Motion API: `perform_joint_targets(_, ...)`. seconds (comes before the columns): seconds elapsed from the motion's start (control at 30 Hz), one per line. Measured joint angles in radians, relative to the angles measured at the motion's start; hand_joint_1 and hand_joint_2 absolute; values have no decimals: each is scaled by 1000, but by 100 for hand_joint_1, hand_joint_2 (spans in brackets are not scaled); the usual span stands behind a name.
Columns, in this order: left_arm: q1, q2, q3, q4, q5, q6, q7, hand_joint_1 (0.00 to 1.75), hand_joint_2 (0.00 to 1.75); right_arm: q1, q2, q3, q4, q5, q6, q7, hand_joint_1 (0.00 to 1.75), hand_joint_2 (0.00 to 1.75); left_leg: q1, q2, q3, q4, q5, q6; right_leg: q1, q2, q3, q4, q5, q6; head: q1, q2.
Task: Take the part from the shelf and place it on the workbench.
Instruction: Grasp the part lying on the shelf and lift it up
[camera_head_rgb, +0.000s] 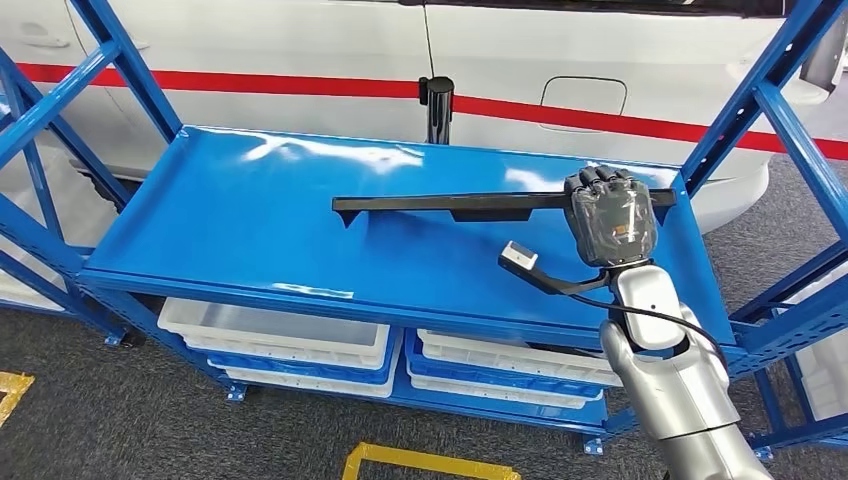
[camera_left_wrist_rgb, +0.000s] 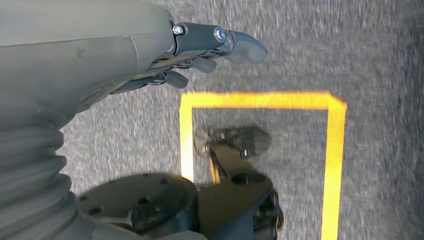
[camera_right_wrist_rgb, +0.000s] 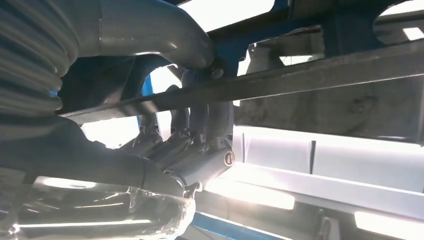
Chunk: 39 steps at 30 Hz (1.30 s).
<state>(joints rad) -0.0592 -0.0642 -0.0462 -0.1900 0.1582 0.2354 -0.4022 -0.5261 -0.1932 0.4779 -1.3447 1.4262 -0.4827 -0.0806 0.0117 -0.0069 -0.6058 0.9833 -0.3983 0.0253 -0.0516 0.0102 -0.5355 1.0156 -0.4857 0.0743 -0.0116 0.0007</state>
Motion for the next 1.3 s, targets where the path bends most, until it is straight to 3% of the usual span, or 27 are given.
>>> perform_joint_targets(0.13, 2, 1, -1, 1, -1, 6, 0, 0, 175, 6, 4, -4, -7, 1, 0, 3, 134, 175, 4, -5, -29, 29, -8, -17, -3, 5, -28, 13, 4, -25, -8, 0)
perform_joint_targets(0.2, 3, 1, -1, 1, 0, 7, 0, 0, 175, 5, 6, -5, -12, 2, 0, 4, 134, 175, 9, 1, -62, 105, -73, -25, 0, 2, -43, 14, 15, -44, -11, 0)
perform_joint_targets(0.27, 3, 1, -1, 1, 0, 7, 0, 0, 175, 6, 7, -7, -16, 2, 0, 5, 134, 175, 9, 4, -108, 242, -159, -28, 10, -2, -57, 15, 25, -59, -12, 0)
perform_joint_targets(0.3, 3, 1, -2, 1, 0, 7, 0, 0, 175, 6, 8, -7, -16, 2, 0, 5, 134, 175, 8, 4, -122, 297, -185, -26, 16, -3, -64, 15, 30, -65, -12, 0)
perform_joint_targets(0.33, 3, 1, -2, 1, 0, 6, 0, 0, 175, 7, 8, -7, -16, 2, 0, 5, 134, 175, 7, 4, -119, 319, -192, -21, 23, -5, -70, 15, 35, -69, -12, 0)
perform_joint_targets(0.37, 3, 1, -2, 1, 0, 6, 0, 0, 175, 8, 8, -7, -17, 2, 0, 5, 134, 175, 5, 4, -96, 301, -182, -13, 30, -5, -75, 15, 40, -72, -12, 0)
perform_joint_targets(0.47, -1, 4, -1, 1, -2, 4, 0, 0, 175, 8, 9, -9, -23, 2, 0, 5, 134, 175, -11, 4, 40, 110, -132, 31, 44, -5, -86, 14, 54, -76, -10, 0)
perform_joint_targets(0.5, -2, 5, -2, 1, -3, 4, -1, 0, 175, 7, 10, -10, -25, 2, 0, 5, 134, 175, -18, 7, 69, 65, -123, 42, 43, -7, -87, 13, 59, -74, -7, 0)
perform_joint_targets(0.6, -5, 7, -2, 1, -7, 4, -4, 0, 175, 6, 12, -13, -29, 4, 0, 5, 134, 175, -36, 10, 79, 29, -100, 57, 36, -12, -89, 4, 78, -54, -8, 0)
perform_joint_targets(0.67, -8, 6, -2, 1, -9, 4, -4, 0, 175, 6, 12, -16, -31, 6, 0, 6, 134, 175, -32, 13, 77, 4, -74, 58, 39, -11, -100, 15, 68, -48, -10, 0)
perform_joint_targets(0.7, -9, 6, -3, 1, -10, 4, -4, 0, 175, 5, 12, -18, -32, 7, 0, 6, 134, 175, -28, 15, 72, -7, -59, 58, 41, -11, -114, 42, 43, -50, -8, 0)
perform_joint_targets(0.77, -10, 5, -4, 1, -12, 4, -3, 0, 175, 5, 11, -22, -33, 9, 1, 6, 134, 175, -25, 17, 50, -13, -36, 55, 38, -10, -154, 155, -38, -57, -6, 0)
perform_joint_targets(0.83, -10, 4, -6, 1, -13, 5, -2, 0, 175, 9, 11, -24, -33, 11, 2, 6, 134, 175, -23, 17, 23, -11, -17, 49, 32, -10, -178, 267, -85, -46, -4, 0)
perform_joint_targets(0.87, -10, 3, -8, 1, -13, 4, -1, 0, 175, 10, 11, -24, -33, 12, 2, 6, 134, 175, -22, 18, 9, -10, -7, 45, 29, -10, -170, 283, -82, -34, -4, 0)
perform_joint_targets(0.9, -10, 2, -10, 1, -14, 4, -1, 0, 175, 11, 11, -24, -33, 12, 2, 6, 134, 175, -20, 18, -3, -9, 2, 41, 25, -10, -143, 261, -64, -20, -4, 0)
perform_joint_targets(0.93, -11, 2, -12, 1, -14, 4, -1, 0, 175, 11, 11, -24, -33, 12, 2, 6, 134, 175, -17, 18, -15, -6, 9, 35, 21, -11, -98, 205, -41, -6, -4, 0)
perform_joint_targets(0.97, -11, 2, -12, 1, -15, 4, -1, 0, 175, 10, 11, -24, -33, 3, 7, 0, 134, 175, -17, 18, -27, 0, 16, 28, 18, -11, -43, 130, -30, 2, -3, 0)
perform_joint_targets(1.0, -11, 2, -13, 1, -16, 4, -1, 0, 175, 10, 12, -24, -35, -19, 18, -15, 134, 175, -17, 18, -37, 6, 22, 21, 19, -11, 1, 62, -28, 3, -3, 0)
perform_joint_targets(1.07, -11, 2, -14, 1, -18, 3, -1, 0, 175, 11, 14, -23, -42, -87, 53, -64, 134, 175, -20, 16, -50, 15, 35, 10, 25, -9, 42, -10, -41, -8, -4, 0)
perform_joint_targets(1.13, -10, 3, -16, 2, -19, 0, 0, 0, 175, 16, 15, -22, -50, -132, 76, -108, 134, 175, -18, 15, -59, 18, 45, 1, 23, -10, 28, -11, -33, -27, -5, 0)
perform_joint_targets(1.17, -9, 4, -16, 2, -19, -3, 1, 0, 175, 18, 15, -21, -55, -140, 82, -120, 134, 175, -15, 14, -68, 27, 32, -4, 20, -11, 20, -9, -24, -41, -6, 0)
perform_joint_targets(1.23, -9, 6, -16, 3, -19, -5, 3, 0, 175, 20, 18, -17, -65, -144, 86, -129, 134, 175, -9, 10, -96, 97, -45, -17, 16, -13, -1, -9, -4, -67, -7, 0)
perform_joint_targets(1.3, -9, 6, -17, 3, -20, -6, 3, 0, 175, 22, 19, -13, -72, -153, 92, -141, 134, 175, -4, 8, -129, 228, -140, -27, 21, -13, -26, -7, 16, -78, -8, 0)
